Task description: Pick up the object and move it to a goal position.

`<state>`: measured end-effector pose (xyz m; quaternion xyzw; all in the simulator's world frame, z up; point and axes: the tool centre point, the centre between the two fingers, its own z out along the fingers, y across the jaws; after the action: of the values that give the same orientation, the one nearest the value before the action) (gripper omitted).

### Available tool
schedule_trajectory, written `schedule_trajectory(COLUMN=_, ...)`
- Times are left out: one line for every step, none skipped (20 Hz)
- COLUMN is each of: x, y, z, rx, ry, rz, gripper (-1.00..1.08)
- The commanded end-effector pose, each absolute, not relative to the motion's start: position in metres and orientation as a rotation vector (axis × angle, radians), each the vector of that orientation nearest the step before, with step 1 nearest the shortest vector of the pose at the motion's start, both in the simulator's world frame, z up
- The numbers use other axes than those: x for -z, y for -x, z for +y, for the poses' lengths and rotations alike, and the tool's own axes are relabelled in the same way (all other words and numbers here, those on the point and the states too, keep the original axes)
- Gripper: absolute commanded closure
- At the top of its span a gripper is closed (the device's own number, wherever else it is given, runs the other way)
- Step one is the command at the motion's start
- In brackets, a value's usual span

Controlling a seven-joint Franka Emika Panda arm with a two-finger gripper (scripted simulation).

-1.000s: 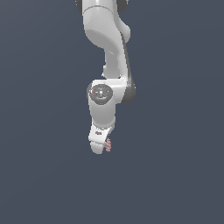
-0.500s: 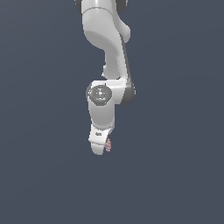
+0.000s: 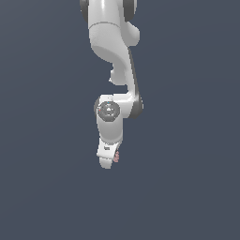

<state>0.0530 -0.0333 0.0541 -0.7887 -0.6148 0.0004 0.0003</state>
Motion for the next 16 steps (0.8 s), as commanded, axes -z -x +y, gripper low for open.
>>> schedule_trajectory(x=-0.0452, y=-0.0532, z=-0.0334, rx=0.0, ry=2.477, rz=-1.933, gripper=-0.92)
schedule_trajectory(x=-0.0436, y=-0.0534, z=-0.0335, rx=0.0, ry=2.477, rz=-1.933, gripper=-0.92)
schedule_trajectory(x=-0.0428, y=-0.0538, z=-0.0335, rx=0.0, ry=2.477, rz=-1.933, gripper=-0.92)
schedule_trajectory(x=-0.0428, y=-0.0543, z=-0.0335, rx=0.0, ry=2.477, rz=-1.933, gripper=-0.92)
schedule_trajectory(x=-0.043, y=-0.0544, z=-0.0335, rx=0.0, ry=2.477, rz=-1.933, gripper=-0.92)
schedule_trajectory(x=-0.043, y=-0.0544, z=-0.0335, rx=0.0, ry=2.477, rz=-1.933, gripper=1.08)
schedule_trajectory(x=-0.043, y=-0.0544, z=-0.0335, rx=0.0, ry=2.477, rz=-1.933, gripper=1.08)
schedule_trajectory(x=-0.043, y=-0.0544, z=-0.0335, rx=0.0, ry=2.477, rz=-1.933, gripper=1.08)
schedule_trajectory(x=-0.043, y=-0.0544, z=-0.0335, rx=0.0, ry=2.477, rz=-1.933, gripper=1.08)
schedule_trajectory(x=-0.043, y=-0.0544, z=-0.0335, rx=0.0, ry=2.477, rz=-1.933, gripper=1.08)
schedule_trajectory(x=-0.043, y=-0.0544, z=-0.0335, rx=0.0, ry=2.477, rz=-1.933, gripper=1.08)
schedule_trajectory(x=-0.043, y=-0.0544, z=-0.0335, rx=0.0, ry=2.477, rz=-1.933, gripper=1.08)
schedule_trajectory(x=-0.043, y=-0.0544, z=-0.0335, rx=0.0, ry=2.477, rz=-1.933, gripper=1.08)
schedule_trajectory(x=-0.043, y=-0.0544, z=-0.0335, rx=0.0, ry=2.477, rz=-1.933, gripper=1.08)
schedule_trajectory(x=-0.043, y=-0.0544, z=-0.0335, rx=0.0, ry=2.477, rz=-1.933, gripper=1.08)
schedule_trajectory(x=-0.0444, y=-0.0549, z=-0.0339, rx=0.001, ry=2.478, rz=-1.933, gripper=1.08)
